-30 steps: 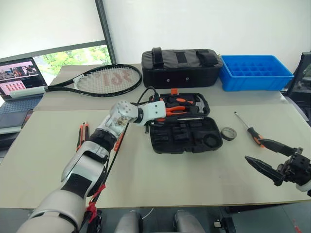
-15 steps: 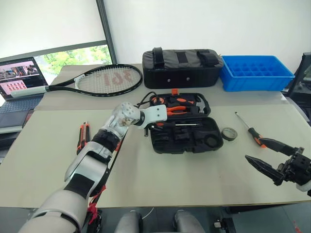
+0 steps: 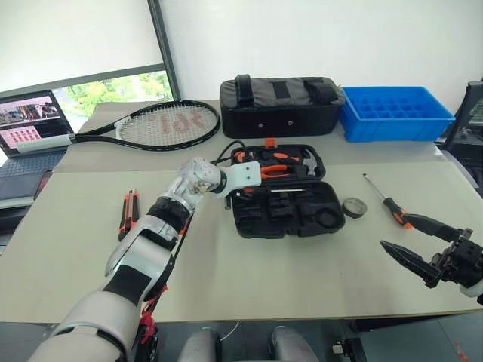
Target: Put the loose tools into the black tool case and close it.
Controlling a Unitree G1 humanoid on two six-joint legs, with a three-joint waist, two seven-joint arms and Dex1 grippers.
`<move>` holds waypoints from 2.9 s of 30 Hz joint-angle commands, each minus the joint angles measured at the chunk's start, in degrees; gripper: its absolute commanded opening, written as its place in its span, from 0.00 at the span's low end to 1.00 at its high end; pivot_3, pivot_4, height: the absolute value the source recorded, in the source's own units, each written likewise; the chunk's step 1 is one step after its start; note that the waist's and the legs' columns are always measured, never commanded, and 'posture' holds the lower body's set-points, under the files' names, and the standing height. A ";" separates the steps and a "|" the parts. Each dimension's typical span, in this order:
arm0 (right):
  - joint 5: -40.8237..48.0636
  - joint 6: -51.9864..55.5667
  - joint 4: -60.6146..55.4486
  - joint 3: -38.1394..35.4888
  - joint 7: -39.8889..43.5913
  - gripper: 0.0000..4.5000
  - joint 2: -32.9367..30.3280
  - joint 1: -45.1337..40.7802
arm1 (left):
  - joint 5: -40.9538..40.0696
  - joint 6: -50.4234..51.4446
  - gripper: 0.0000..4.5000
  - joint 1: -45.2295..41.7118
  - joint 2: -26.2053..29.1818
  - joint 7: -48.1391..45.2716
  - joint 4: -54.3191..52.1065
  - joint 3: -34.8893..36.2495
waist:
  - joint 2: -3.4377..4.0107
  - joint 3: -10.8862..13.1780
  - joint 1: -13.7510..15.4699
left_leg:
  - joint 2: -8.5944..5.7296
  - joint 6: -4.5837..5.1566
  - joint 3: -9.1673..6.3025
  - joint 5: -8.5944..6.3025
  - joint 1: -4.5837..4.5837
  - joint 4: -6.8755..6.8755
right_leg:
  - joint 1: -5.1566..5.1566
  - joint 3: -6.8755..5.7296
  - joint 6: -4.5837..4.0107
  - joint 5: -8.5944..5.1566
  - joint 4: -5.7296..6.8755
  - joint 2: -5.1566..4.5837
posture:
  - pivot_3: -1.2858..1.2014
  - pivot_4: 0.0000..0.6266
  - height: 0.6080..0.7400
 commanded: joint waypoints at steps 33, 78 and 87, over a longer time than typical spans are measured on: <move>1.21 -2.42 -4.39 -2.74 -2.14 1.00 1.71 3.10 | -14.47 -0.85 0.01 -1.68 -9.08 3.21 11.43 14.82 | 0.12 -0.06 0.14 | -0.10 0.01 -0.35 0.01 -0.01 0.19 | 0.03 -0.03 0.03 -0.02 0.03 0.06 | 0.52 0.24 0.75; -4.72 3.21 5.91 0.33 -9.52 1.00 -2.83 -3.82 | -34.97 22.52 0.58 14.12 0.27 -8.59 -31.23 26.32 | 0.30 -0.15 -1.30 | -0.07 0.00 -0.49 0.02 -0.04 0.28 | 0.03 -0.01 -0.26 0.09 0.51 0.07 | 0.52 0.24 0.75; -19.10 0.73 36.62 12.02 -11.14 1.00 -11.64 -26.76 | -43.60 33.84 0.99 25.40 14.52 -11.50 -55.52 26.89 | 0.53 -0.08 -1.52 | -0.09 0.05 -0.48 0.07 0.42 0.52 | 0.24 0.05 -0.26 0.06 0.51 0.07 | 0.52 0.24 0.75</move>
